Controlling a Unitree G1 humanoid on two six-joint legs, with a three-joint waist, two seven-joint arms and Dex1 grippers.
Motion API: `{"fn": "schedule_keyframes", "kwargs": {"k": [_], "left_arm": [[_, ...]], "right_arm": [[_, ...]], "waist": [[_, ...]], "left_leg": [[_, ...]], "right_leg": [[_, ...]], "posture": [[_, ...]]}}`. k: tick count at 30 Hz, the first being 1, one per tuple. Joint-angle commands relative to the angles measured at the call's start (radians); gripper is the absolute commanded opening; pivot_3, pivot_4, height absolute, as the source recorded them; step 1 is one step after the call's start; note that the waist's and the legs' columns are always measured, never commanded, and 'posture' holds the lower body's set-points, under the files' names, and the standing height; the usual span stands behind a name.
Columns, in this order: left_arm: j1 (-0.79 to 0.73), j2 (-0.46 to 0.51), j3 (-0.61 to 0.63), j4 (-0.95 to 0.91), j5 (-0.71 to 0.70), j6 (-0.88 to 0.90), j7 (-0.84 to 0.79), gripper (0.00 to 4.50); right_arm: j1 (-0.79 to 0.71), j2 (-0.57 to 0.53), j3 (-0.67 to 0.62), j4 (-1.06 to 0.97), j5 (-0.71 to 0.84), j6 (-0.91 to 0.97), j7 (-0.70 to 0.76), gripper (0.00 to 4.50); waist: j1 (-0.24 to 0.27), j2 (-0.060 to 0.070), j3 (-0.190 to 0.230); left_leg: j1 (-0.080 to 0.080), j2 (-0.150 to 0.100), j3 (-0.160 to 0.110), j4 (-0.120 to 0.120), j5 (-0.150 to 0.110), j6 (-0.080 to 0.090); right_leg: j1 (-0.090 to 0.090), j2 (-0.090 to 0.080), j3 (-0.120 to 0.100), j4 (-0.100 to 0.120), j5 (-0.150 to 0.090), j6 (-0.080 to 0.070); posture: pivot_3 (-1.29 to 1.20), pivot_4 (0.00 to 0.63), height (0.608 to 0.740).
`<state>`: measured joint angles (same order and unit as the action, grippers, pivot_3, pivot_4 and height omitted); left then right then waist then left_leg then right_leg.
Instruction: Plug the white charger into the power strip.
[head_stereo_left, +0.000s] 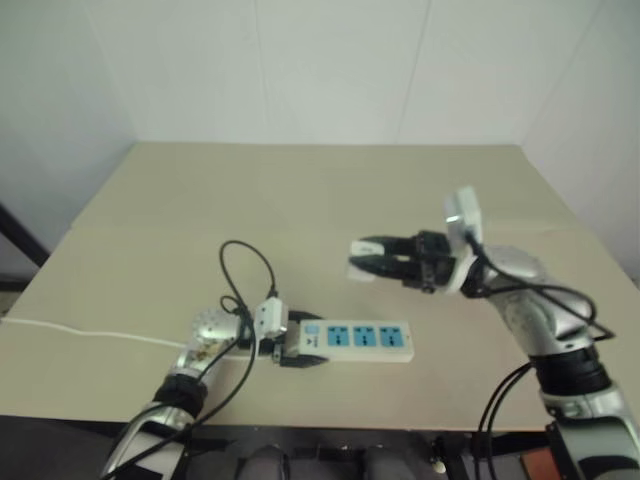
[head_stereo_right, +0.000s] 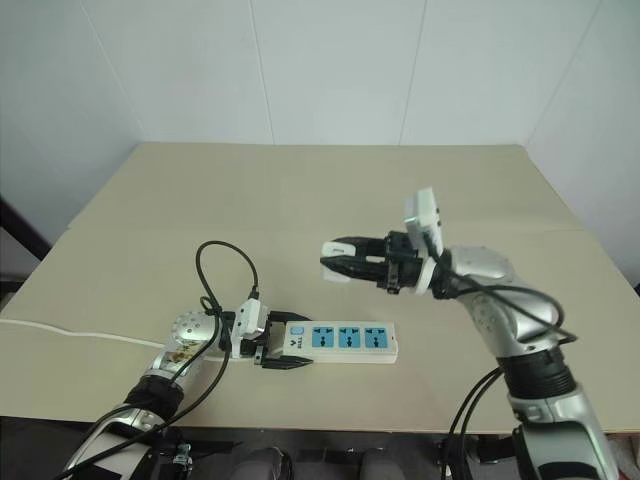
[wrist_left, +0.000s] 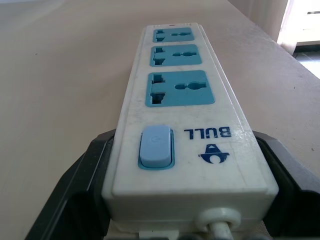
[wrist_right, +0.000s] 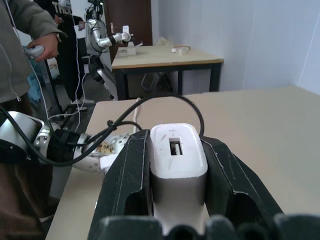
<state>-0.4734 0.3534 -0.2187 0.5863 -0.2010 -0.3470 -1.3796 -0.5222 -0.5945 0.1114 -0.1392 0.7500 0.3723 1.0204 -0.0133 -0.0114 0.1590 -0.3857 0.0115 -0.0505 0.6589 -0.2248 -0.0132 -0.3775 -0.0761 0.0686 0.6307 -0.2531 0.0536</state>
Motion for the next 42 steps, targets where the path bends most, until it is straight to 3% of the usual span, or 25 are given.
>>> {"fn": "schedule_keyframes", "kwargs": {"k": [1,9,19,42], "left_arm": [[0.022,0.007,-0.031,0.051,0.048,0.018,0.002,3.34],[0.023,0.007,-0.029,0.050,0.048,0.022,0.001,3.34],[0.029,0.012,-0.027,0.045,0.047,0.022,-0.001,3.34],[0.039,0.016,-0.032,0.031,0.047,0.025,-0.007,3.34]], "right_arm": [[0.039,0.047,0.009,-0.015,-0.084,-0.077,0.002,1.18],[0.091,0.134,0.072,0.073,-0.250,-0.186,0.048,1.18],[0.119,0.169,0.092,0.138,-0.334,-0.257,0.101,1.18],[0.120,0.168,0.071,0.240,-0.384,-0.299,0.123,1.18]], "waist": [[0.000,0.000,0.000],[-0.001,0.000,0.000],[-0.001,0.000,0.000],[-0.001,0.000,0.000]], "left_leg": [[0.000,0.000,0.000,0.000,0.000,0.000],[0.000,0.000,0.000,0.000,0.000,0.000],[0.000,0.000,0.000,0.000,0.000,0.000],[0.000,0.000,0.000,0.000,0.000,0.000]], "right_leg": [[0.000,0.000,0.000,0.000,0.000,0.001],[0.000,0.000,0.000,0.000,-0.002,0.004],[0.000,0.001,0.000,0.000,-0.004,0.007],[0.000,0.001,0.000,0.000,-0.004,0.007]], "posture": [[0.00,0.150,0.740],[0.00,0.150,0.740],[0.00,0.150,0.740],[0.00,0.150,0.740]]}}
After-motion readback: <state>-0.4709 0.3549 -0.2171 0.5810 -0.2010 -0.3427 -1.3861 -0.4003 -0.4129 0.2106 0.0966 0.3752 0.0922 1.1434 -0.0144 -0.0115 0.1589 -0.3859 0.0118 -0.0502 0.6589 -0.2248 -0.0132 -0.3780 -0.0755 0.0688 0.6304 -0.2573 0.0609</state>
